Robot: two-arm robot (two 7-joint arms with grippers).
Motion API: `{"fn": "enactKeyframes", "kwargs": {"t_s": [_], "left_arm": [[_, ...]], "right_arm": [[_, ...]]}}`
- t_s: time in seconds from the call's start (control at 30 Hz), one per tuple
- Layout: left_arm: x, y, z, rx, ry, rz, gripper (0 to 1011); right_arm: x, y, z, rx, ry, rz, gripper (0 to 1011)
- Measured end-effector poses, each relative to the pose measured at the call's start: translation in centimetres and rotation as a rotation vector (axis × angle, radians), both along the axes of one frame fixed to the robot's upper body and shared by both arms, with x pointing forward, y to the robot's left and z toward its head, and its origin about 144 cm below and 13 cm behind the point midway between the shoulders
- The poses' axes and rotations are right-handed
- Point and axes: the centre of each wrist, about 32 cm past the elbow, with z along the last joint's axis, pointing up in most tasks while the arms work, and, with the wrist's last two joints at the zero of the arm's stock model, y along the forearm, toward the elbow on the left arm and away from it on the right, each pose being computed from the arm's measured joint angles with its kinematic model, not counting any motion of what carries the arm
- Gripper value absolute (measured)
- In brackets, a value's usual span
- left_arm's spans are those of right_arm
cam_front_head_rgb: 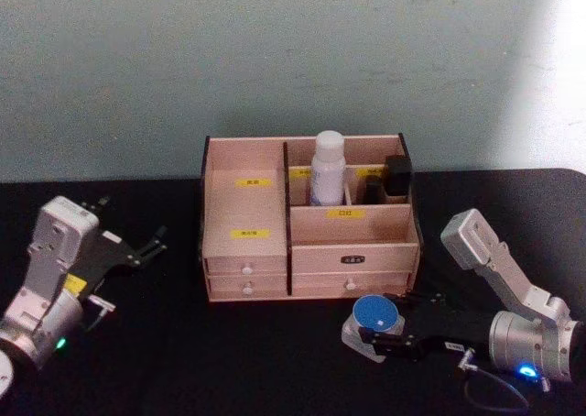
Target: Pick up the facial cleanser and watermelon frost from the table and place them into the tiered storage box.
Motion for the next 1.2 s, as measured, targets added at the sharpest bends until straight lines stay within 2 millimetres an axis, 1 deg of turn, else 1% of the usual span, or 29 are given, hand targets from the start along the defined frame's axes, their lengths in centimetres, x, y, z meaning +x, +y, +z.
{"fn": "enactKeyframes", "kwargs": {"t_s": [0.33,0.53,0.77,0.93,1.07,1.2], "left_arm": [[0.0,0.0,0.0,0.0,0.0,0.0,1001],[0.0,0.0,0.0,0.0,0.0,0.0,1001],[0.0,0.0,0.0,0.0,0.0,0.0,1001],[0.0,0.0,0.0,0.0,0.0,0.0,1001],[0.0,0.0,0.0,0.0,0.0,0.0,1001],[0.0,0.0,0.0,0.0,0.0,0.0,1001]], "right_arm": [[-0.2,0.0,0.1,0.003,-0.001,0.002,712],[-0.6,-0.2,0.9,0.015,-0.019,0.005,712],[-1.2,-0.3,2.8,0.028,-0.049,0.021,712],[-1.1,-0.2,4.1,0.043,-0.068,0.032,712],[-0.4,0.0,5.5,0.054,-0.099,0.04,712],[0.5,0.6,6.2,0.06,-0.116,0.045,712]]}}
